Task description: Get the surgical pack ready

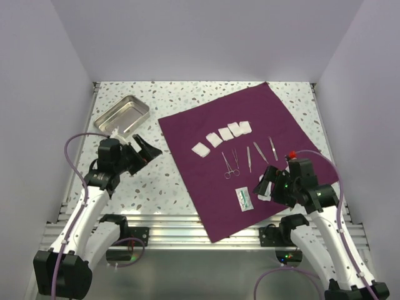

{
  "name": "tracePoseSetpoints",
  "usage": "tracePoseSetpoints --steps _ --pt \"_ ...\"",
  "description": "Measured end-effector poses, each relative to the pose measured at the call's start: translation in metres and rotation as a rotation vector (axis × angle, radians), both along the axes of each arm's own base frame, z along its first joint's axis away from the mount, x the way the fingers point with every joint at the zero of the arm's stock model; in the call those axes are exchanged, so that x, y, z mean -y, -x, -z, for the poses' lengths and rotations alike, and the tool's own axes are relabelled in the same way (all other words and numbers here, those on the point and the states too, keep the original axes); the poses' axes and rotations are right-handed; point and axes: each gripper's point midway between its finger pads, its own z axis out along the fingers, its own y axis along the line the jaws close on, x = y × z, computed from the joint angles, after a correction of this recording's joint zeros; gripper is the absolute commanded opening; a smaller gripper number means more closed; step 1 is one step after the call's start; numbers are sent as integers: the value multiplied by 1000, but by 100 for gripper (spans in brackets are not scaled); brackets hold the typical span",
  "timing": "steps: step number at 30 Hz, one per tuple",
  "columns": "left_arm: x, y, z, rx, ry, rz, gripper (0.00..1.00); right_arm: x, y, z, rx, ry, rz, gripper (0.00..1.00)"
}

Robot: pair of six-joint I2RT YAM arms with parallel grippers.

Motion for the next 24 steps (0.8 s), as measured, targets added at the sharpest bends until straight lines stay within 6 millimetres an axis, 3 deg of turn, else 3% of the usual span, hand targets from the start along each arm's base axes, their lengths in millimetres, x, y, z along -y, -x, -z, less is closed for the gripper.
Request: tracePoseSetpoints --steps 9,15,20,24 --pt "25 24 16 -28 94 151 99 -2 -12 10 -104 45 -62 97" --pt "26 25 26 -62 75 188 95 -7 -44 -4 -68 58 -96 94" --pt "25 26 29 -78 34 217 91 -11 -69 2 -103 84 -136 92" --pt "23 25 27 -73 3 238 88 -16 -95 5 -122 101 -169 83"
